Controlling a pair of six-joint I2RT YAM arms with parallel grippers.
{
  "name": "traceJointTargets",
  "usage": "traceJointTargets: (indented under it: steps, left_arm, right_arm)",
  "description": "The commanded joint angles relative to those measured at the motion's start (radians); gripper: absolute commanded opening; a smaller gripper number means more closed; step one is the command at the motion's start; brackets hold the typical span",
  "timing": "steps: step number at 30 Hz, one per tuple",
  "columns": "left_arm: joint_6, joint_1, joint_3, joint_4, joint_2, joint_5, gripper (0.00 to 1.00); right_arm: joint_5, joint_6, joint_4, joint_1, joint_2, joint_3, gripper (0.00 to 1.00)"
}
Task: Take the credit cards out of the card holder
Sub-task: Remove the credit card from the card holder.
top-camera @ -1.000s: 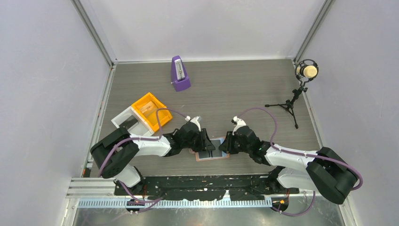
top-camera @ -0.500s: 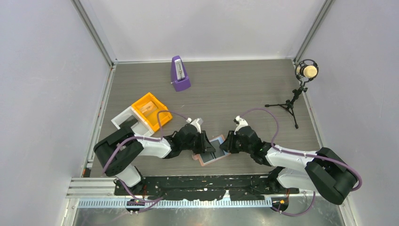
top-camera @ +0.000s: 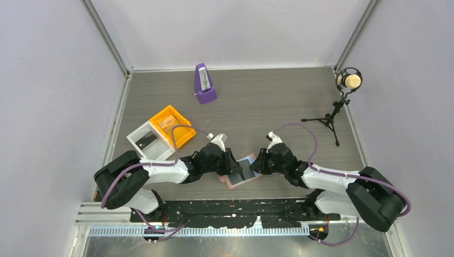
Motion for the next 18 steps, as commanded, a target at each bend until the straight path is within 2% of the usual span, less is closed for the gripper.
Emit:
traceJointTargets:
  steps: [1, 8, 12, 18]
  left_arm:
    - [0.056, -0.023, 0.028, -0.117, -0.042, -0.081, 0.31]
    - [0.045, -0.024, 0.022, -0.050, 0.011, -0.092, 0.35]
    - [0.024, -0.024, 0.006, 0.054, 0.055, -0.082, 0.35]
    - [0.006, -0.024, -0.006, 0.098, 0.086, -0.068, 0.29]
  right_arm:
    - [0.027, -0.010, -0.166, -0.003, 0.015, -0.021, 0.21]
    - [0.008, 0.002, -0.136, -0.005, 0.043, -0.035, 0.20]
    - [0.009, 0.003, -0.144, -0.005, 0.034, -0.035, 0.20]
    - [0.030, -0.001, -0.157, -0.004, 0.024, -0.031, 0.20]
